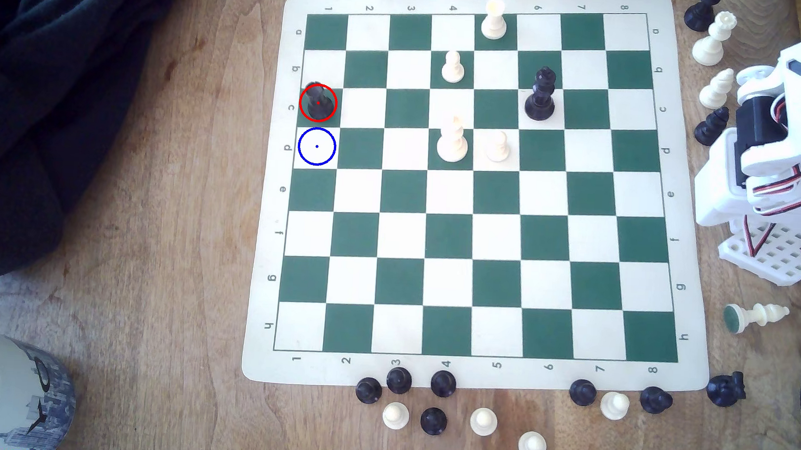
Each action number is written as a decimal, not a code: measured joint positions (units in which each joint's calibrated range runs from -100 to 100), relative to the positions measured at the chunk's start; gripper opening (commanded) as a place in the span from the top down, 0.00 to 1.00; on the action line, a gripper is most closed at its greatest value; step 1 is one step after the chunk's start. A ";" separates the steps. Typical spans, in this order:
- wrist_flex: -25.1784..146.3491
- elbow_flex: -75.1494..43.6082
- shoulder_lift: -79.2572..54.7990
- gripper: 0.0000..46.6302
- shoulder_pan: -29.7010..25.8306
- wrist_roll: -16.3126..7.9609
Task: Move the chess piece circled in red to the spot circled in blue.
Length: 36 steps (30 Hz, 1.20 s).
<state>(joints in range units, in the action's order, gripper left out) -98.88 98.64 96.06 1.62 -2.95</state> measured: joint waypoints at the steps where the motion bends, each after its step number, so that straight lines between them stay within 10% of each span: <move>1: 0.00 0.00 0.00 0.90 0.00 0.00; 26: 87.49 -4.43 -2.18 0.91 7.01 -0.05; 36: 97.69 -18.26 -20.36 0.95 7.52 -0.10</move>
<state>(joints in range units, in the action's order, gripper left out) -1.20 80.39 75.70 9.14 -3.05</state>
